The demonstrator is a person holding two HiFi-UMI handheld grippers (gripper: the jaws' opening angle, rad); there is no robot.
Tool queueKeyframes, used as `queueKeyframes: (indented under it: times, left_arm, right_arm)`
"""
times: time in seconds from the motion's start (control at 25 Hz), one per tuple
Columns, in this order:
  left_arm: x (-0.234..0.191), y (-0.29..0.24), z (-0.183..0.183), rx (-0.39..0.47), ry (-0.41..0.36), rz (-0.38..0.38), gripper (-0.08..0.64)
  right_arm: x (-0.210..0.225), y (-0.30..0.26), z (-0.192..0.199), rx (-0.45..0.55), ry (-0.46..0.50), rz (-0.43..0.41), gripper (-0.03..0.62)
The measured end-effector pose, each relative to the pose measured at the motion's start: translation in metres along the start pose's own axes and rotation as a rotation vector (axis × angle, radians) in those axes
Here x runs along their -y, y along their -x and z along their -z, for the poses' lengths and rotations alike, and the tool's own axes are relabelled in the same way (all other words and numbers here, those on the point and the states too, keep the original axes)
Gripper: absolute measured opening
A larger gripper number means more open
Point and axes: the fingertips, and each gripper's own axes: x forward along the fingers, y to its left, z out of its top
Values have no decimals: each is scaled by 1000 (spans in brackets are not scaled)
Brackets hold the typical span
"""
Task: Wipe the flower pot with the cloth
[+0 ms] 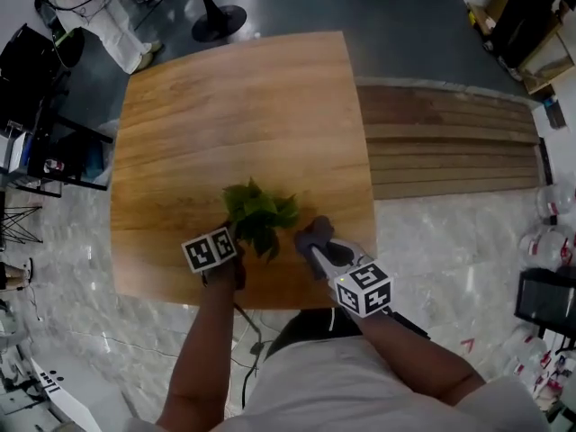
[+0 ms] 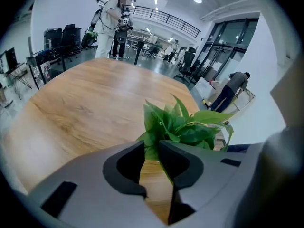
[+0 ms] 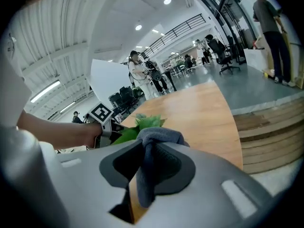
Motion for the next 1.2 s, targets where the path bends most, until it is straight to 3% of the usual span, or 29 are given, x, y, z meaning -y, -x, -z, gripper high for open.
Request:
queueKeyframes:
  times: [0.4, 0.76, 1.08, 1.2]
  left_arm:
    - [-9, -31, -4, -51, 4, -16, 103]
    - [-10, -42, -4, -52, 11, 11, 48]
    - [-35, -38, -1, -45, 52, 27, 43]
    - [-36, -38, -2, -35, 49, 31, 43]
  right_arm:
    - [40, -70, -9, -33, -29, -48, 66]
    - [66, -115, -34, -6, -171, -65, 66]
    - [109, -135, -44, 54, -264, 34, 66]
    - [87, -158, -30, 3, -260, -42, 66]
